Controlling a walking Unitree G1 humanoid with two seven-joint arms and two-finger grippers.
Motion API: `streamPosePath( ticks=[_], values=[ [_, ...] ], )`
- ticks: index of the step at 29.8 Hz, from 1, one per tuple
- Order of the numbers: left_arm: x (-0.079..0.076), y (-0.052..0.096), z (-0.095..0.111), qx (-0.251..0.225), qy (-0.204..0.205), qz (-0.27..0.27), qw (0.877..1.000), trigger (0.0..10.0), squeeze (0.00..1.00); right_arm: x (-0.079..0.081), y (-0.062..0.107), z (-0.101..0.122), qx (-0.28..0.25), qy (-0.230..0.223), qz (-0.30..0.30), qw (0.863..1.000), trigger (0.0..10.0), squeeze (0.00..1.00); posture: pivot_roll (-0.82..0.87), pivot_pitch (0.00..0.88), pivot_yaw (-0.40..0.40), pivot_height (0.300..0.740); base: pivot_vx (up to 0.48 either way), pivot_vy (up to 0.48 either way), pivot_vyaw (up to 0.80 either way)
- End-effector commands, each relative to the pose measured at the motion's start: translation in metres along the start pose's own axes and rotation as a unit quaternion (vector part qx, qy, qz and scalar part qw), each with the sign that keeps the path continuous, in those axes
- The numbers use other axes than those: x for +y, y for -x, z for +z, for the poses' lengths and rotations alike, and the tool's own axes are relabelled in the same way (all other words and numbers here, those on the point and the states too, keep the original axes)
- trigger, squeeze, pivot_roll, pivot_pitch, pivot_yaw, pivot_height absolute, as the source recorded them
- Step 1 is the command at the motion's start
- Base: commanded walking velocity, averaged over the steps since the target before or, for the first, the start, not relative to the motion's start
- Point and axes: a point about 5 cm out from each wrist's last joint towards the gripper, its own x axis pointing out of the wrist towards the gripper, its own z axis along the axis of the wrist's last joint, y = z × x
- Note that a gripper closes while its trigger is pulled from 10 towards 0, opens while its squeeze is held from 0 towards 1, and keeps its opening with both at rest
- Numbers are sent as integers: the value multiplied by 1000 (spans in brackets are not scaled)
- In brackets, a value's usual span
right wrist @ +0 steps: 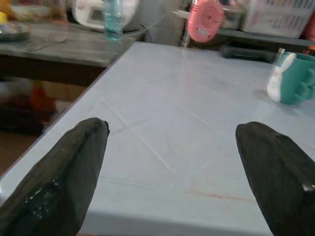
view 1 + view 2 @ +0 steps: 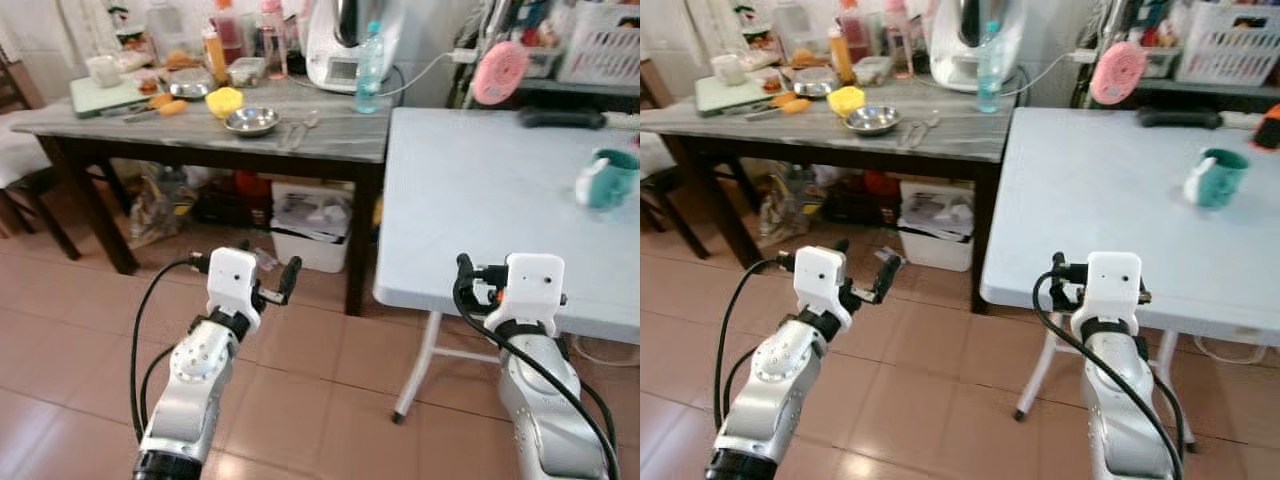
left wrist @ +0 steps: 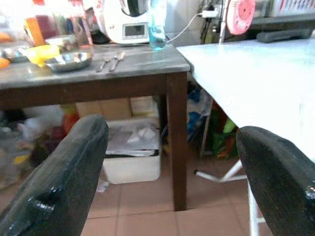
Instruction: Setting the table
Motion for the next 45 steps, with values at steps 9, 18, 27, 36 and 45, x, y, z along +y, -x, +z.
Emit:
streamPosePath(
  ticks=[9,18,27,36,45],
  values=[
    [-1,-3,5,-10,3,-3,1000,10000,0,-4,-2,5,-10,2,-10,1000,10000,0,-108,0,58,740,0,-480,-548],
    [-1,-4,4,-11,4,-3,1000,10000,0,-4,-2,6,-14,3,-11,1000,10000,0,-110,0,59,740,0,-480,0],
    [0,-4,6,-17,3,4,1000,10000,0,-3,-2,6,-15,5,-10,1000,10000,0,-108,0,60,740,0,-107,0],
    [3,-5,9,-24,14,2,1000,10000,0,-1,-2,8,-26,15,3,1000,10000,0,-108,0,59,740,0,0,0],
    [1,-4,7,-24,23,-7,999,10000,0,0,-1,7,-26,15,6,1000,10000,0,-110,0,59,740,249,0,0]
  ],
)
